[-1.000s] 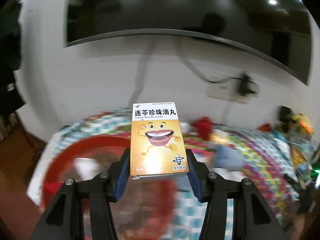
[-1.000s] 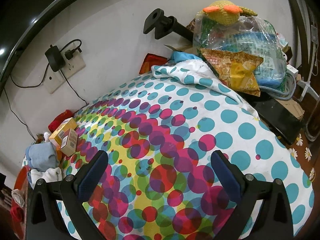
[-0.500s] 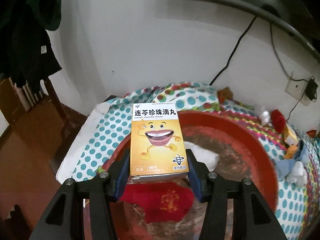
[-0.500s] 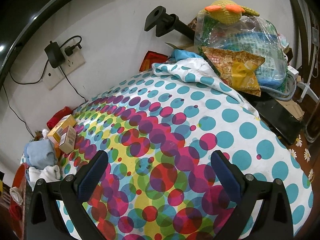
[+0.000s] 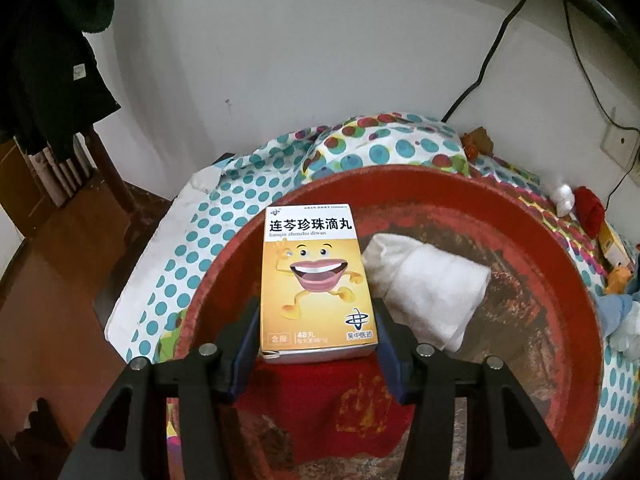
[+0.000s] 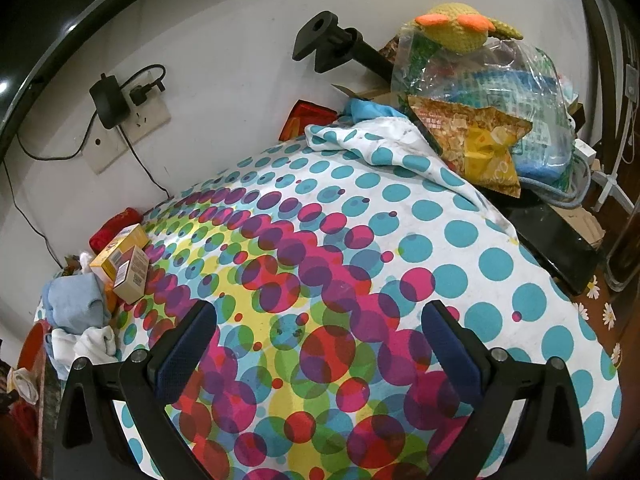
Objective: Organize objects
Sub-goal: 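Release the yellow box onto the tray and withdraw the left gripper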
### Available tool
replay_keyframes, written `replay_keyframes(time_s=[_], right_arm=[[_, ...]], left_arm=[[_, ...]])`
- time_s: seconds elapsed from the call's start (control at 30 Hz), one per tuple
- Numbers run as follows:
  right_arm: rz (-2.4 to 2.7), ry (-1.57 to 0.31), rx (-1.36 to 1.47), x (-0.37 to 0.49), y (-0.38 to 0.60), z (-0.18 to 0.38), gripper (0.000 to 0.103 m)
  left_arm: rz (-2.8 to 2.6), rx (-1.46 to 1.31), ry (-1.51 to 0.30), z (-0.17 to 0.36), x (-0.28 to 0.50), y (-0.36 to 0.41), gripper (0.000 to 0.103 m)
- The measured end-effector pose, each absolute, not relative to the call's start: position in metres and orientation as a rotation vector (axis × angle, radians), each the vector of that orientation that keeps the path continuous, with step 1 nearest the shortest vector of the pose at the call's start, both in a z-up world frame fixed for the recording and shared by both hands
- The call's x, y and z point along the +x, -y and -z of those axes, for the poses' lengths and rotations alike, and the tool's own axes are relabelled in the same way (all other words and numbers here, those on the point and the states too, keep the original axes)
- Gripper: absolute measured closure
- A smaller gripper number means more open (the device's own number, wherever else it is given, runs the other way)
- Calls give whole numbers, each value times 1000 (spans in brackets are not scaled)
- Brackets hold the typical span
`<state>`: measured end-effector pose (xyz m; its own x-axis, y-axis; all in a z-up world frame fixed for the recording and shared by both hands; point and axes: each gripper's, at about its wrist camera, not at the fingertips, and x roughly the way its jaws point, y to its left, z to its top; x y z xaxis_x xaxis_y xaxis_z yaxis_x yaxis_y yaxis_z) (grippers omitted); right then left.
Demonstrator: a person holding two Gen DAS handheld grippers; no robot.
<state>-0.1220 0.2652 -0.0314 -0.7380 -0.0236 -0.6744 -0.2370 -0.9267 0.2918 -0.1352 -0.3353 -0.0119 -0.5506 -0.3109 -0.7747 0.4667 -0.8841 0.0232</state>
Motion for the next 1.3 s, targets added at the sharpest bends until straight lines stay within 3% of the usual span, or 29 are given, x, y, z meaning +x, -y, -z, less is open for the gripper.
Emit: replay_keyframes(time_s=[0.47,0.73,0.87,1.0,1.17,1.3], right_arm=[[-2770,-545,-1080,-122,-262,31,1],[-2763,-541,-1082,-122,-261,31,1],[-2747,-505,-1098,-124,-261,31,1],[-2746,-452,-1123,-127,-257,32,1],[-2685,-238,-1194,-133,-233,34,1],[-2818,-210,-1236,-123,-180,26,1]], left_arm=[[2406,1232,-241,14,-141,333,46],[2597,903,-232,-54,-76,308,41],[2732,775,-183,-81,-17,273,27],[2822,788,-174,-64,37,236,27],[2896,855,-254,-23,80,206,27],[2915,883,-291,5,92,201,27]])
